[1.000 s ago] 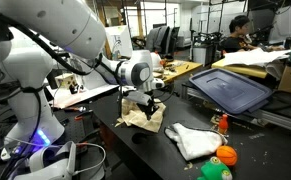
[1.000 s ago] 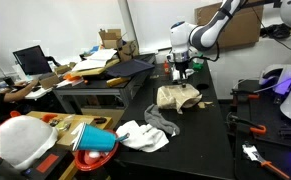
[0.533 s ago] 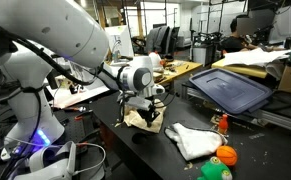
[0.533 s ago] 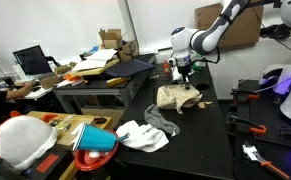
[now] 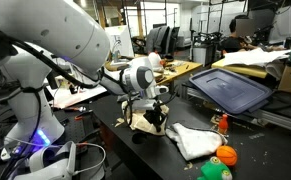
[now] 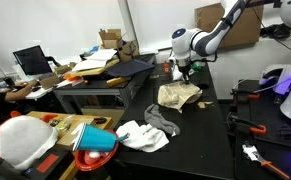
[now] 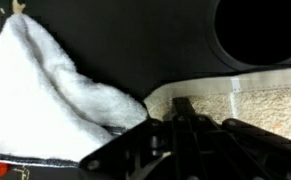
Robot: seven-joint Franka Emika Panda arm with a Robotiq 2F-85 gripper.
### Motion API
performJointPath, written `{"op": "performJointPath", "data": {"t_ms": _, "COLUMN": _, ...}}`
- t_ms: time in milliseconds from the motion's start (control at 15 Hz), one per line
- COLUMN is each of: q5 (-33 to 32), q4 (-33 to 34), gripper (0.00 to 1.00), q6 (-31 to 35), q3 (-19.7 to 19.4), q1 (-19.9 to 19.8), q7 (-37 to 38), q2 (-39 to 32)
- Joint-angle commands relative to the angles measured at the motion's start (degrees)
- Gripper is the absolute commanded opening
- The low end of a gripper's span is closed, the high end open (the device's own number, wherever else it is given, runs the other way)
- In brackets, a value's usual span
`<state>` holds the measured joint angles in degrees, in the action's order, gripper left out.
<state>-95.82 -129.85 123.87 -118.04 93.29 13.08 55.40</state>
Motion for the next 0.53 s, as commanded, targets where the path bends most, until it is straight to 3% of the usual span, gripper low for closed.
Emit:
{"op": "performJointPath", "data": {"t_ms": 0, "q5": -5.6, "q4": 0.9, "gripper": 0.00, "q6": -4.4, "q3": 2.0, "q1": -1.0, "q7": 2.1, "q2": 1.8}}
{"op": "performJointPath", "data": {"t_ms": 267, "q5": -11.4, "q4": 1.7, "gripper": 0.00, "q6": -7.6, "q3": 3.7, "q1": -1.7, "q7": 3.1, "q2": 3.1}}
{"op": "performJointPath", "data": {"t_ms": 467, "q5": -11.4, "q4": 1.4, "gripper": 0.00, "q6": -8.8, "q3": 6.2, "q1": -3.3, "q7": 2.4, "q2": 4.2}}
